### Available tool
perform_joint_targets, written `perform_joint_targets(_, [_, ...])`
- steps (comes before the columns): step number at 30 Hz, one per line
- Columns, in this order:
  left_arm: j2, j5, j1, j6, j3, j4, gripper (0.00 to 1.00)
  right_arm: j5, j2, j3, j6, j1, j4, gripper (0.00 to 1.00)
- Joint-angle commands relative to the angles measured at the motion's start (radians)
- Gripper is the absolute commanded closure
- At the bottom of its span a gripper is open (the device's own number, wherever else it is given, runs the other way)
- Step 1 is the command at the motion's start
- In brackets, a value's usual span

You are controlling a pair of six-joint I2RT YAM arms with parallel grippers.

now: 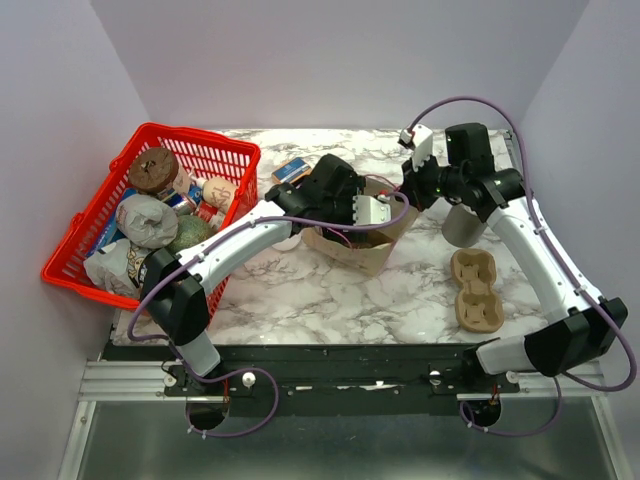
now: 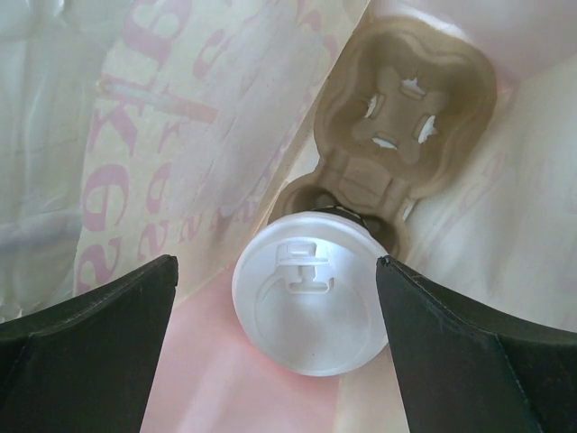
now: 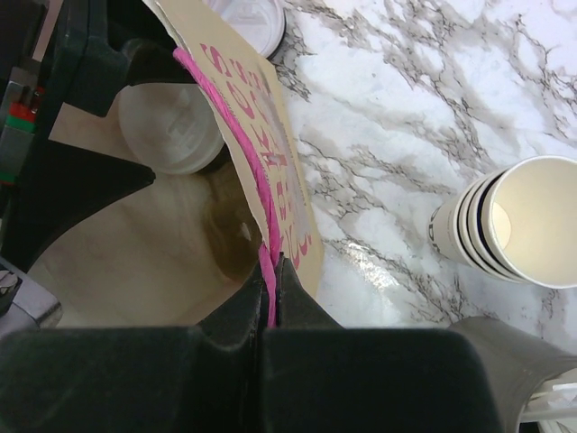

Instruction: Pack the takeout coffee

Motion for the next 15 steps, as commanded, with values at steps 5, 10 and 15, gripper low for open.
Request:
perform_joint_targets(5, [-0.077,0.153,0.01,-0.134,-0.002,0.064,0.02,0.069,0.081,0.101,-0.024,-0.007,-0.032,0.99])
perform_joint_targets(10, [-0.111,0.228,0.008,-0.171,-0.033,0.107,0.01,0.074,0.118,0.134,-0.017,-0.007,-0.023,0.99])
perform_joint_targets(15, [-0.137,0.274,0.011,-0.189,-0.065,0.119,0.02,0.06,0.147,0.173,-0.001,-0.007,-0.018,0.99])
